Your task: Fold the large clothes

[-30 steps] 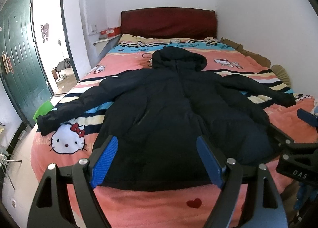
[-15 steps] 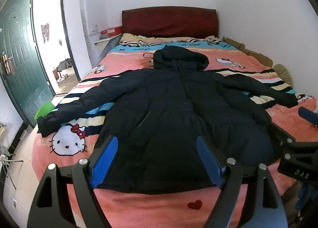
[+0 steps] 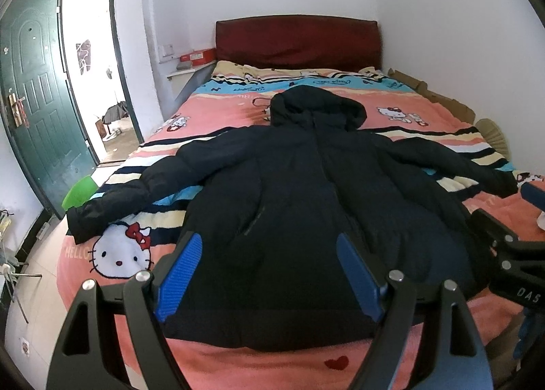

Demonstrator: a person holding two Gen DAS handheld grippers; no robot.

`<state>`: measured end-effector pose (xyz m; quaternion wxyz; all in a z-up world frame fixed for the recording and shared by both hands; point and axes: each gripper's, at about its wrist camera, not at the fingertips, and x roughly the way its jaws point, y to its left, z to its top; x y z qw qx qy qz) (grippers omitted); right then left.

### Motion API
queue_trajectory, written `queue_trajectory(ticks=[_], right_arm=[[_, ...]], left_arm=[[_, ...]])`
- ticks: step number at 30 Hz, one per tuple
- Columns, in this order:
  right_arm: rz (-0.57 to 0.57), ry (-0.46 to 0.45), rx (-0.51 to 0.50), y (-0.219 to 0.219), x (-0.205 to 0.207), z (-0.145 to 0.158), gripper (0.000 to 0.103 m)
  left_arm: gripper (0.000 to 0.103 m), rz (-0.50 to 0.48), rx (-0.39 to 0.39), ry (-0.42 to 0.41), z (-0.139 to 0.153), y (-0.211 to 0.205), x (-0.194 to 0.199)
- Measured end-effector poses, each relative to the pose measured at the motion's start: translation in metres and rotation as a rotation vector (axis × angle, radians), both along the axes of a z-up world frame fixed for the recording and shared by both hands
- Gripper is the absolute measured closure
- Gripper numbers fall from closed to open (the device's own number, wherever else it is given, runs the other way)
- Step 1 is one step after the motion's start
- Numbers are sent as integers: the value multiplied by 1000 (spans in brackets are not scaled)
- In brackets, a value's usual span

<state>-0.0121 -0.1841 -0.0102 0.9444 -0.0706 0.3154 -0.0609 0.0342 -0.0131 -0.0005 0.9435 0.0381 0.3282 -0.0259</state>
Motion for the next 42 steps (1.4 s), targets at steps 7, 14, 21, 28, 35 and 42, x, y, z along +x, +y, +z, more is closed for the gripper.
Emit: queue_trajectory(ticks=[7, 14, 21, 28, 35, 42], right_arm=[[-9, 4, -14, -7, 17, -4, 1], [-42, 29, 11, -28, 38, -16, 1], [-147, 41, 38, -74, 62, -24, 1], [-238, 72, 60, -121, 86, -37, 1], [-326, 133, 133, -175, 107, -67, 1], [-499, 95, 381, -278, 105, -74, 1]], left_arm=[[22, 0, 43, 7, -5, 0, 15], [22, 2, 67, 37, -16, 3, 42], [22, -20, 73, 68, -27, -3, 73], [22, -28, 47, 155, -42, -2, 113], [22, 25, 22, 210, -57, 13, 144], [22, 91, 32, 235, -69, 33, 159]])
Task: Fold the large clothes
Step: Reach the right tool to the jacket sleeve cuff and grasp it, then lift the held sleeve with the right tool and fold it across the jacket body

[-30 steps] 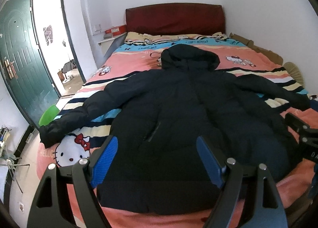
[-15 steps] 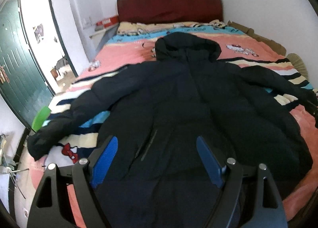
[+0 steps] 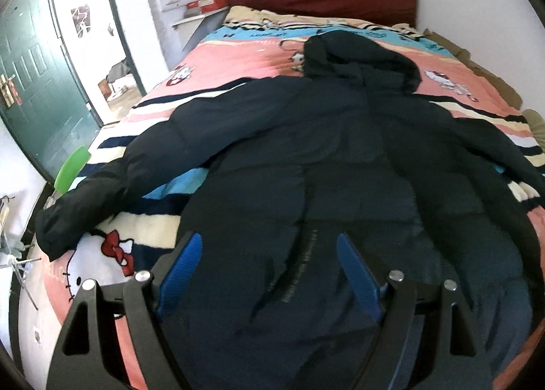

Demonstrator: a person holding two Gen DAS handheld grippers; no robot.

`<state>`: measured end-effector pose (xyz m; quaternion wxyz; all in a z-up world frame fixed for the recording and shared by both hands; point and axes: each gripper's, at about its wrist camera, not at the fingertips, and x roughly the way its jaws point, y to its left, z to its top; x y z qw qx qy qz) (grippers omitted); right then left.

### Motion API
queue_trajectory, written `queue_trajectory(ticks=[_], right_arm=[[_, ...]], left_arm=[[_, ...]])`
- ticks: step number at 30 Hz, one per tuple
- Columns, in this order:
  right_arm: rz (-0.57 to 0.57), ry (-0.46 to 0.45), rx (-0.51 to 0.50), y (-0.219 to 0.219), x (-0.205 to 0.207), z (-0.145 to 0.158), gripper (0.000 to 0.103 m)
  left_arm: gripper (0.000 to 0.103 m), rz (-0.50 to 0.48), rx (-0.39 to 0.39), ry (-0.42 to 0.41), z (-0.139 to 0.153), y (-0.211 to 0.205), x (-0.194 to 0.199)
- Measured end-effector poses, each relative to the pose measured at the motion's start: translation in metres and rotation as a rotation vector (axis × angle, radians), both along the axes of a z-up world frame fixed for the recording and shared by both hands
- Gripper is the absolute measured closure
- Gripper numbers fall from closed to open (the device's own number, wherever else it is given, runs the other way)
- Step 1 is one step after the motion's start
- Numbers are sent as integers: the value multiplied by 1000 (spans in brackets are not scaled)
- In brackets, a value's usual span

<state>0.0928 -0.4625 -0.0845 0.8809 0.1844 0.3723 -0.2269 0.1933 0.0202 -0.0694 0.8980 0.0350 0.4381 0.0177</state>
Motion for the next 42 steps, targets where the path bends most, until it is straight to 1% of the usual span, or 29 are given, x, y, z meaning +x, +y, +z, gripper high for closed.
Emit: queue_trajectory(ticks=[1, 5, 7, 9, 12, 15, 21, 23, 25, 27, 28, 30, 31, 32, 33, 34, 36, 38, 39, 42], right_arm=[[-19, -52, 77, -23, -3, 1, 0], [-108, -160, 295, -80, -10, -5, 0], [-140, -207, 376, -101, -10, -8, 0], [-165, -233, 440, -113, -9, -12, 1], [-187, -234, 495, -125, 0, -17, 1], [-207, -220, 528, -129, 6, -26, 3], [-282, -113, 529, -146, 22, -54, 4], [-305, -102, 518, -154, 27, -61, 6], [-326, -116, 490, -164, 35, -62, 12], [-344, -129, 464, -173, 40, -61, 25], [-354, -135, 440, -179, 44, -60, 29], [-372, -135, 417, -190, 51, -63, 40], [-375, -131, 412, -195, 54, -65, 42], [-377, -118, 410, -200, 58, -69, 48], [-377, -101, 411, -203, 62, -74, 57], [-379, -89, 411, -206, 65, -78, 61], [-372, -103, 400, -206, 67, -75, 80], [-356, -131, 374, -202, 69, -63, 87], [-342, -146, 356, -198, 70, -56, 89], [-284, -196, 299, -180, 74, -24, 90]], left_arm=[[22, 5, 0, 5, -3, 3, 2], [22, 23, -7, 24, -14, 12, 8], [22, 26, -8, 34, -20, 14, 12], [22, 32, -7, 43, -26, 15, 14], [22, 36, -15, 65, -36, 16, 19], [22, 35, -15, 83, -45, 16, 22], [22, 37, -10, 93, -52, 16, 27], [22, 36, -7, 94, -53, 16, 28], [22, 32, 1, 98, -55, 16, 29], [22, 31, 9, 99, -56, 14, 30], [22, 30, 12, 98, -56, 14, 30], [22, 29, 15, 98, -57, 13, 31], [22, 29, 14, 99, -57, 13, 31], [22, 30, 13, 100, -57, 13, 31], [22, 30, 11, 100, -57, 14, 31], [22, 29, 8, 100, -56, 15, 31], [22, 30, 0, 97, -55, 16, 31], [22, 35, -19, 84, -52, 19, 29], [22, 40, -25, 76, -50, 20, 28], [22, 65, -58, 22, -39, 27, 21]])
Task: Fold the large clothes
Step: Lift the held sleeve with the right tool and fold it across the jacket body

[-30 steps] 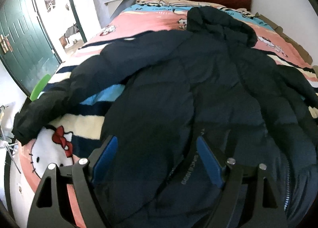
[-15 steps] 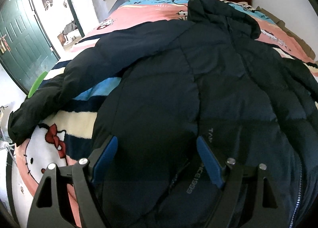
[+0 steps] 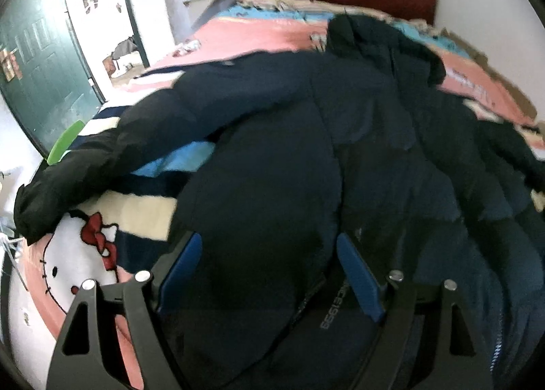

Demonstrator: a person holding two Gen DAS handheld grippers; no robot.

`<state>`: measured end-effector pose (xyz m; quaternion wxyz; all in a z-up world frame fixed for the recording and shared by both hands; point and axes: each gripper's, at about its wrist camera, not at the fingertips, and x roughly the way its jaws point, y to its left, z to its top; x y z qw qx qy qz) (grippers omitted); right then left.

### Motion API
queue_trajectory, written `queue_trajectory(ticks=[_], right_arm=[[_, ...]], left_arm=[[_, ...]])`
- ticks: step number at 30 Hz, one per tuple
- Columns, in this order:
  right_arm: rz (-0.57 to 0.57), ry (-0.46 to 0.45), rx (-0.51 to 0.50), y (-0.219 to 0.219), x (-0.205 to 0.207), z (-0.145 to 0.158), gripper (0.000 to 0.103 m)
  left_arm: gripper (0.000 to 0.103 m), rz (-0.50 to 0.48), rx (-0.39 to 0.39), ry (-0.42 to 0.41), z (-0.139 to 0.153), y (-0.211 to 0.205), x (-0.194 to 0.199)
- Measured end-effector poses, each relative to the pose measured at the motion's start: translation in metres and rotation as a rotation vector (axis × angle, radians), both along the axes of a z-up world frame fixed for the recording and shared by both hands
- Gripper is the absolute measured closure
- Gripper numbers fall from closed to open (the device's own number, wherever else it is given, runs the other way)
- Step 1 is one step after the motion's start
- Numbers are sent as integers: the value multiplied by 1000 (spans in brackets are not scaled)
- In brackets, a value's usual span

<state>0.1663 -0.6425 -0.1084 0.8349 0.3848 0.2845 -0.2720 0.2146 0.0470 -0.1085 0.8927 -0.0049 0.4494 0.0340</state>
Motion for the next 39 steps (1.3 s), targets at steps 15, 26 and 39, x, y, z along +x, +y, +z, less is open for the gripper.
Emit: queue_trajectory(ticks=[15, 26, 39], right_arm=[[471, -197, -238, 191, 118, 154, 92], [842, -127, -249, 375, 191, 119, 92], [1063, 276, -319, 534, 208, -28, 91]], left_arm=[[22, 96, -99, -114, 34, 47, -34], [22, 149, -121, -121, 25, 82, -49], [22, 215, -114, -114, 18, 107, -55]])
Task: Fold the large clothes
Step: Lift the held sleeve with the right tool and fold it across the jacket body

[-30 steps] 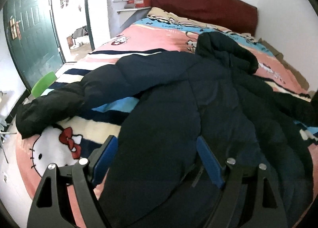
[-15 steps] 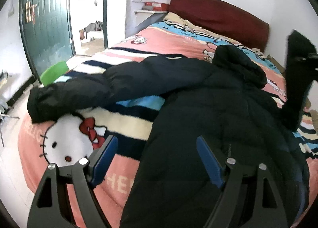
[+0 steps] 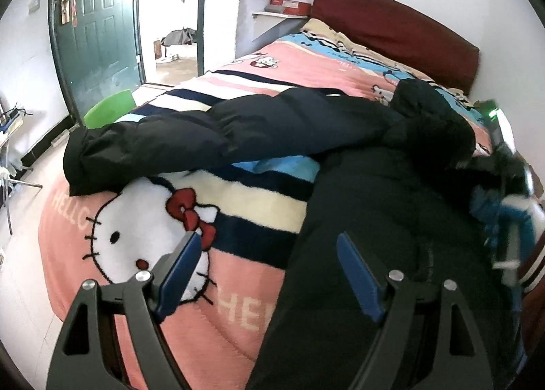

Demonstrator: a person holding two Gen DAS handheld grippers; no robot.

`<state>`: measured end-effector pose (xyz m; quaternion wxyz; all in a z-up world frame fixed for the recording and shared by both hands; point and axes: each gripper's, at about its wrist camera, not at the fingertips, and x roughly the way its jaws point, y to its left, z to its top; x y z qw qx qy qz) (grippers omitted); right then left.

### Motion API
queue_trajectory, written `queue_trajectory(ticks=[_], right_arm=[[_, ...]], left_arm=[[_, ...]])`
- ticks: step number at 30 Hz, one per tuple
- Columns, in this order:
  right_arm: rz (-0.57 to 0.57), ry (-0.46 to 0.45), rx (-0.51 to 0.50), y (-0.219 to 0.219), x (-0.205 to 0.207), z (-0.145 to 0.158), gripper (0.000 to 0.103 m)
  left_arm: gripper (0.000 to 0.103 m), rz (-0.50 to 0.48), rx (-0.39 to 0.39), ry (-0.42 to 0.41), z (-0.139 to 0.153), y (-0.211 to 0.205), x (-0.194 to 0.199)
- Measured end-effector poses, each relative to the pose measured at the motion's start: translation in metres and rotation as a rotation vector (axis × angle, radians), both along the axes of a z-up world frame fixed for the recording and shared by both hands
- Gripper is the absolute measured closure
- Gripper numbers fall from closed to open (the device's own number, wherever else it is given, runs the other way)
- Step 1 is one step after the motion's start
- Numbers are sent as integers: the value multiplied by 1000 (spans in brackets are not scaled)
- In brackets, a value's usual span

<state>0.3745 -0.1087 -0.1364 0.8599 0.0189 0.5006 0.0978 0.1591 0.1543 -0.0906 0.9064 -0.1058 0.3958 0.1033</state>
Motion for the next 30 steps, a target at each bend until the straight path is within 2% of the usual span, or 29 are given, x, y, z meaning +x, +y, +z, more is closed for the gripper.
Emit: queue_trajectory(ticks=[2, 4, 5, 7, 8, 9, 12, 15, 20, 25, 30], right_arm=[[23, 29, -43, 2, 2, -17, 90], [26, 22, -90, 7, 1, -18, 88], [30, 25, -93, 10, -1, -20, 82], [42, 35, -83, 15, -3, -19, 59], [53, 35, -75, 16, -4, -15, 32], [69, 23, -63, 18, -8, -9, 15], [106, -17, -24, 27, -20, 10, 15], [149, -64, 31, 23, -34, 44, 15], [153, -157, 34, -27, -46, 90, 15], [-33, -200, -24, -129, -25, 108, 18], [-166, -197, -50, -197, -2, 93, 22]], left_arm=[[22, 6, 6, -3, 2, 1, -1], [22, 2, 10, -6, 6, 1, -1], [22, -3, 7, -7, 8, 0, -1], [22, -20, -2, -7, 15, -3, 0], [22, -30, -4, -7, 19, -4, 0], [22, -39, -3, -7, 22, -7, 1], [22, -77, -14, 16, 32, -16, 8], [22, -109, -19, 12, 43, -28, 16], [22, -198, -25, -2, 60, -62, 53], [22, -292, -14, 7, 63, -112, 126], [22, -333, 22, 3, 49, -162, 210]])
